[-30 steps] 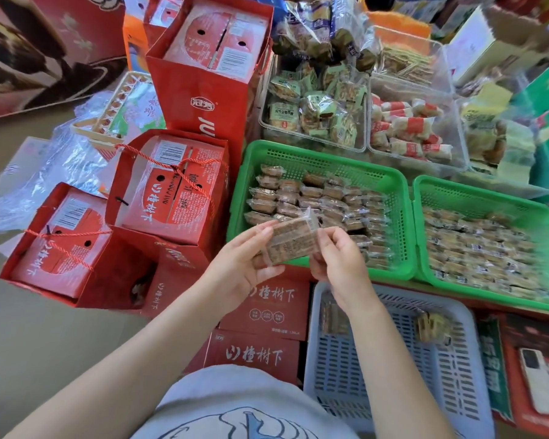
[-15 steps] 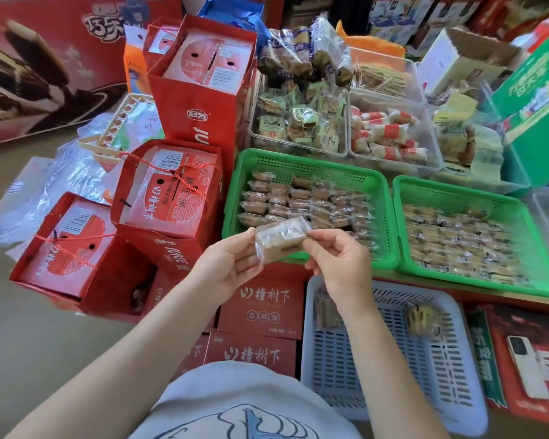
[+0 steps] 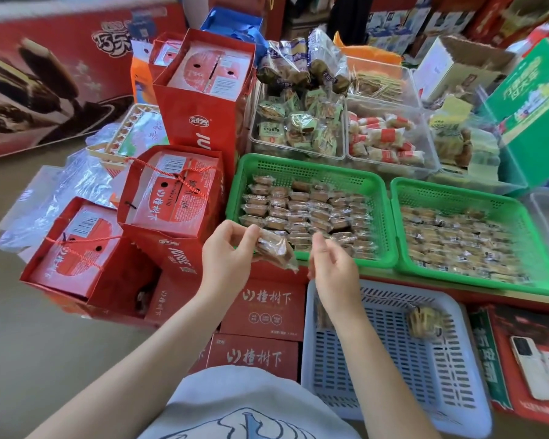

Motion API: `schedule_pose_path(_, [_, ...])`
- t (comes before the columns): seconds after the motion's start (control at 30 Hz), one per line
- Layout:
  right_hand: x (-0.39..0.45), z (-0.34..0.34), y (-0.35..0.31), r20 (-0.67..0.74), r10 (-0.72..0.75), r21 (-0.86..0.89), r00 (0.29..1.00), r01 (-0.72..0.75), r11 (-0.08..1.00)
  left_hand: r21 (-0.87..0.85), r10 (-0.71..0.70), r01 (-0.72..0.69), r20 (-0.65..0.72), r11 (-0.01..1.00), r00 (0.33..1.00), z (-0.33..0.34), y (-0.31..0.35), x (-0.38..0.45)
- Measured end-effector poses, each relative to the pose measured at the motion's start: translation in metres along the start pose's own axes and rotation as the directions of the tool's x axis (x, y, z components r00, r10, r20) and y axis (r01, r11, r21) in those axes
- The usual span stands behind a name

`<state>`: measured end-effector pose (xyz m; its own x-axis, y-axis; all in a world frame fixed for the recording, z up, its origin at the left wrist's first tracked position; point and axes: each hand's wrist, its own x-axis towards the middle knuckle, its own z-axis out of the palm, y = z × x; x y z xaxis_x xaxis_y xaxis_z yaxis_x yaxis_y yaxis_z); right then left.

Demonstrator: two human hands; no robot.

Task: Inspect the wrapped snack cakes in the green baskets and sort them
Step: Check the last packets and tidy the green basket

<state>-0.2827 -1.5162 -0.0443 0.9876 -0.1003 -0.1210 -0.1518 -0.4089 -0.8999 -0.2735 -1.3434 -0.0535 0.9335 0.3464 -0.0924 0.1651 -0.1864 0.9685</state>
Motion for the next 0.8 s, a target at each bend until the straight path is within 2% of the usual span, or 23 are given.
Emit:
schedule_pose_path(0.07, [-0.007,0.005,-0.012,0.17,-0.015,0.027,0.985,0.01,1.0,0.177,0.201,-0.193,-0.029,0.965,0.979,0.002,0.0,-0.005])
schedule_pose_path(0.1, [-0.009,0.009,-0.015,0.205,-0.029,0.003,0.978,0.029,1.0,0.227,0.276,-0.261,-0.034,0.938,0.961,0.003,0.001,-0.006])
schedule_pose_path(0.17, [-0.008,0.013,-0.017,0.165,-0.037,-0.032,0.986,0.043,0.999,0.261,0.345,-0.328,-0.019,0.908,0.939,0.004,0.005,-0.009])
schedule_pose_path(0.23, [-0.004,0.013,-0.014,0.141,-0.013,0.003,0.99,0.013,1.0,0.212,0.314,-0.312,0.026,0.926,0.949,0.002,0.006,-0.007])
schedule_pose_path(0.33, [0.003,0.007,-0.012,0.214,0.132,0.278,0.968,-0.189,0.942,0.026,0.073,-0.08,0.22,0.996,0.973,-0.006,0.007,0.003])
schedule_pose_path(0.43, [0.015,0.001,-0.016,0.318,0.261,0.582,0.911,-0.405,0.705,-0.133,-0.11,0.201,0.498,0.97,0.86,-0.016,0.001,0.013])
schedule_pose_path(0.47, [0.019,-0.001,-0.016,0.351,0.278,0.639,0.894,-0.446,0.627,-0.169,-0.143,0.272,0.538,0.947,0.831,-0.018,-0.002,0.014])
schedule_pose_path(0.53, [0.027,-0.002,-0.013,0.407,0.3,0.675,0.863,-0.505,0.538,-0.263,-0.164,0.349,0.537,0.9,0.828,-0.019,-0.006,0.015])
schedule_pose_path(0.57, [0.032,-0.002,-0.012,0.412,0.314,0.647,0.856,-0.517,0.56,-0.302,-0.168,0.362,0.516,0.882,0.84,-0.018,-0.007,0.015])
schedule_pose_path(0.6, [0.036,-0.001,-0.01,0.38,0.331,0.572,0.864,-0.501,0.65,-0.323,-0.171,0.362,0.493,0.874,0.853,-0.018,-0.009,0.016])
schedule_pose_path(0.67, [0.043,0.002,-0.008,0.272,0.33,0.278,0.904,-0.403,0.872,-0.301,-0.174,0.336,0.458,0.892,0.872,-0.017,-0.014,0.02])
schedule_pose_path(0.73, [0.051,0.003,-0.006,0.246,0.266,0.114,0.932,-0.3,0.947,-0.219,-0.18,0.297,0.432,0.929,0.884,-0.016,-0.021,0.027])
schedule_pose_path(0.8, [0.061,0.004,-0.004,0.351,0.177,0.086,0.92,-0.22,0.972,-0.157,-0.199,0.279,0.395,0.947,0.897,-0.013,-0.031,0.034])
